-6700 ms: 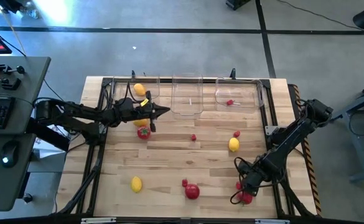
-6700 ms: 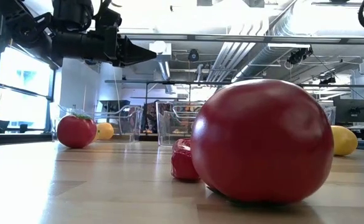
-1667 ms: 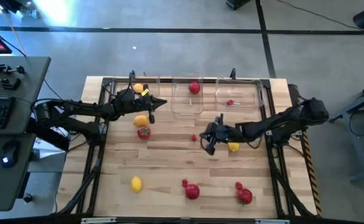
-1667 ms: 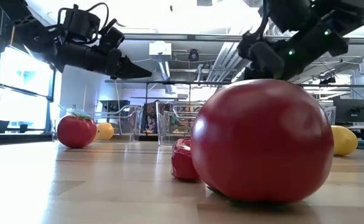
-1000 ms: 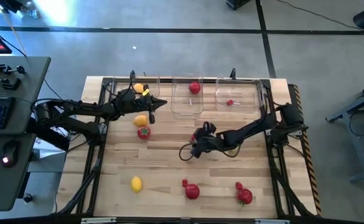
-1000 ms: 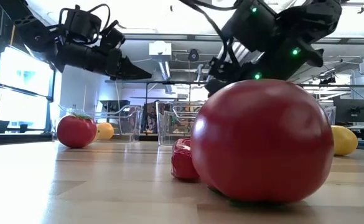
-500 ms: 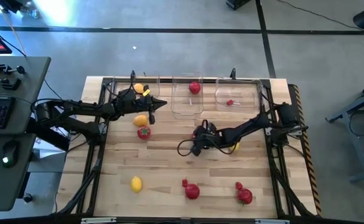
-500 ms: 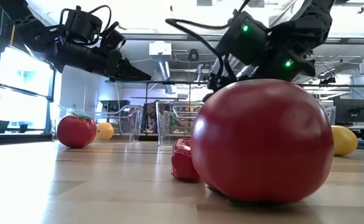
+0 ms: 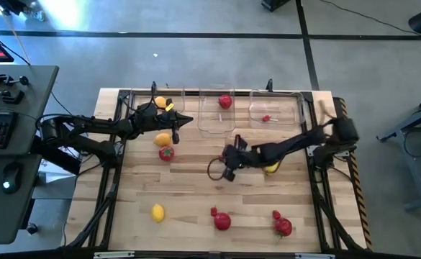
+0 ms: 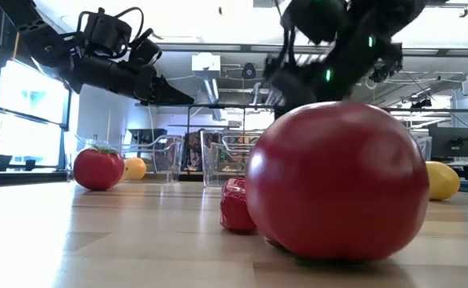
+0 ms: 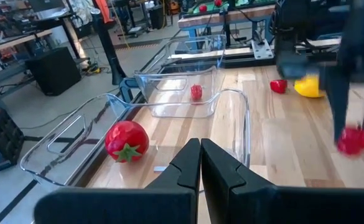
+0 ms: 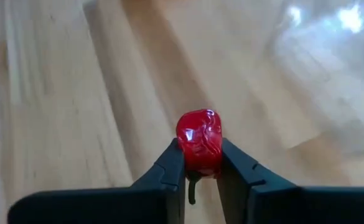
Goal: Sort produce into baskets
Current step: Put the chili pepper into the right transparent bin
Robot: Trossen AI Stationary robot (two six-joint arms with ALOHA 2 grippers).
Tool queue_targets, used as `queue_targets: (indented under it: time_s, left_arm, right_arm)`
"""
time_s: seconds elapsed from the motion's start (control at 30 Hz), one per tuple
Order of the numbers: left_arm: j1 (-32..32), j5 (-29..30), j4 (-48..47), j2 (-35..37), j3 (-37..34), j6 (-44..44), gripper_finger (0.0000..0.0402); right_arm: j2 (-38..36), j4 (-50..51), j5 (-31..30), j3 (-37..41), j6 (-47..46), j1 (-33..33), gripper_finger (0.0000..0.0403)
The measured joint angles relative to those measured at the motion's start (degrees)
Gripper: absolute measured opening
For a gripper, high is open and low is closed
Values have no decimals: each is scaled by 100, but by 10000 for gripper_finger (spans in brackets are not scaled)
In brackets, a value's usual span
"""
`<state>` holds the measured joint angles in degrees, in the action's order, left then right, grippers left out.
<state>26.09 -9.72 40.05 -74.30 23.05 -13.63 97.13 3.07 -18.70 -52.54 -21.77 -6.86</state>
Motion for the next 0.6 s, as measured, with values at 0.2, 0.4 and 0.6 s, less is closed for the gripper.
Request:
queue_targets:
  time_s: [0.2, 0.4, 0.6]
  left_arm:
    - [-4, -3, -7, 0, 0, 1, 0]
    - [-66, -9, -26, 0, 0, 2, 0]
    - [-74, -15, -22, 0, 0, 0, 0]
  right_arm:
    - [-1468, 1886, -809, -421, 384, 728, 44]
    - [-2277, 3334, -1250, -572, 235, 2349, 43]
    - [-1919, 3528, -31, -570, 898, 4012, 48]
